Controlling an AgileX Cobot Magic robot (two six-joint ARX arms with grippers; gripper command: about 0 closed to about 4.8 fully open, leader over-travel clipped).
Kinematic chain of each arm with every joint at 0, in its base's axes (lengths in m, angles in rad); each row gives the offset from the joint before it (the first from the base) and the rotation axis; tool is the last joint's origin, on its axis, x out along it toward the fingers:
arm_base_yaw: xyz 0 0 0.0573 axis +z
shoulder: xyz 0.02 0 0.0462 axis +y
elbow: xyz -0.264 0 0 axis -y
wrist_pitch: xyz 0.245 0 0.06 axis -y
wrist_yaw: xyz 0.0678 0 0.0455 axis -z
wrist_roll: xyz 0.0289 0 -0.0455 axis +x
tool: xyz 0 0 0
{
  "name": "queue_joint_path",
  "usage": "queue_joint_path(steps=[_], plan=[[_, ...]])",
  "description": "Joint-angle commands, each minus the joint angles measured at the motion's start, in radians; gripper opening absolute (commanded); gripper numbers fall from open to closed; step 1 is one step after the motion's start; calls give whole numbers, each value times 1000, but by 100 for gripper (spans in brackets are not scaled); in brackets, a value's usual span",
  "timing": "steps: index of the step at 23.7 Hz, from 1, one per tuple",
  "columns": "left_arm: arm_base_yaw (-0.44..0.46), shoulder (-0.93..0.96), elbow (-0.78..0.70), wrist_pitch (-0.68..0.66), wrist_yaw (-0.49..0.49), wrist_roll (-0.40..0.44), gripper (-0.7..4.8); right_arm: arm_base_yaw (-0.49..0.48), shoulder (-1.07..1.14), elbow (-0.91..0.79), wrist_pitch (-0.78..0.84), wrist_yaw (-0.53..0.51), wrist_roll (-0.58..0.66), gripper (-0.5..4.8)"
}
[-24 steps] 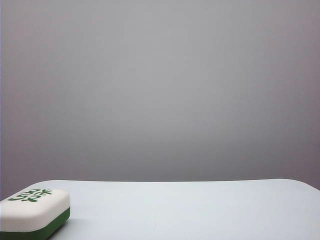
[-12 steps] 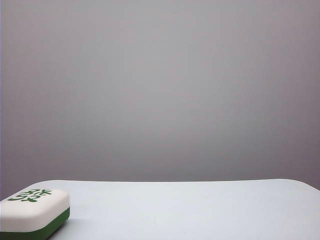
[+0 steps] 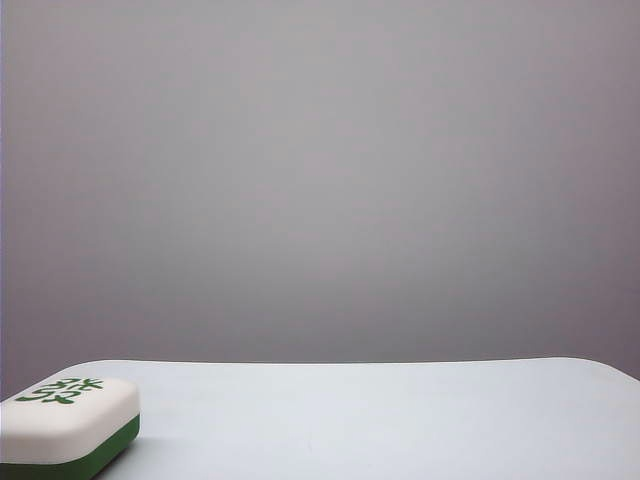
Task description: Move the foam mahjong from the right side of the table to the left side of the table.
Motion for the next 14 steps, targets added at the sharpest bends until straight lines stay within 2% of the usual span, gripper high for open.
queue_joint_path(steps=[1,8,14], plan=[[1,0,3,-42,-14,3,-5,0,1,-17,-19,19,-9,-5],[0,0,3,-80,-13,-3,-4,-1,1,-17,-54,20,-98,-5],[0,0,3,-80,-11,-3,-4,0,0,-17,-54,19,-101,-5]])
